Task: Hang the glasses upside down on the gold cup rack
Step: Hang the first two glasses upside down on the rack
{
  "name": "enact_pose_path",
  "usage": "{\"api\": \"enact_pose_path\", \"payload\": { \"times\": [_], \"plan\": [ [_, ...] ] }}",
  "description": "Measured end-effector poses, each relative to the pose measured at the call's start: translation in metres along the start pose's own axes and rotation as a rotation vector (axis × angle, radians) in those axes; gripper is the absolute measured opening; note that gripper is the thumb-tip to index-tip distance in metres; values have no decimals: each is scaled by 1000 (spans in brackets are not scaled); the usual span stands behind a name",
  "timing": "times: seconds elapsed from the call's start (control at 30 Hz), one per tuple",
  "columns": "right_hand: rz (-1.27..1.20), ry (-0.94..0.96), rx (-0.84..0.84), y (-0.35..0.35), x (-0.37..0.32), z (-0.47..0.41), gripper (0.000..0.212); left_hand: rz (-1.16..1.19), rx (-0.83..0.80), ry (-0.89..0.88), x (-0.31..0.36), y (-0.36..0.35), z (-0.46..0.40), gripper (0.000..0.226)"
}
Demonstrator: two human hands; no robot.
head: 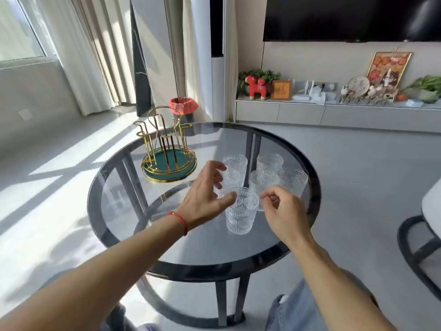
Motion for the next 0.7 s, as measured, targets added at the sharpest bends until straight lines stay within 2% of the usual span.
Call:
{"api": "enact_pose_path", "payload": {
  "times": [0.03,0.1,0.2,0.3,0.47,0.57,0.63,0.7],
  "plan": [
    [-36,-86,-65,-6,8,8,9,-29,-23,6,0,-6,9,58],
    [-36,-183,-188,-17,20,17,24,-78,-28,5,-1,-17,22,64],
    [-20,-161,-318,-27,21,26,42,-108,14,29,-5,-29,33,70],
    [-19,-142,-384,-31,20,26,51,-128,45,9,-6,-39,36,71],
    [-44,-148,-356,-18,17,23,43,-129,109,29,1,-49,41,76],
    [-174,-138,-328,0,5,26,30,-96,127,90,2,-32,42,84],
    [-329,-132,-317,11,-8,25,25,58,96,164,1,-16,36,80],
    [-443,-131,-338,13,-27,28,27,317,90,303,-5,2,27,70]
  ]
}}
Point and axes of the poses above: each hand's wrist, its own z-axis away from the middle knuckle, its own y-axis out of the back of the hand, x = y × z, the point moved 7 cm from there along -z, towards the middle knuckle, and after that the axes turned 14 degrees about x, right-handed, at the moved point
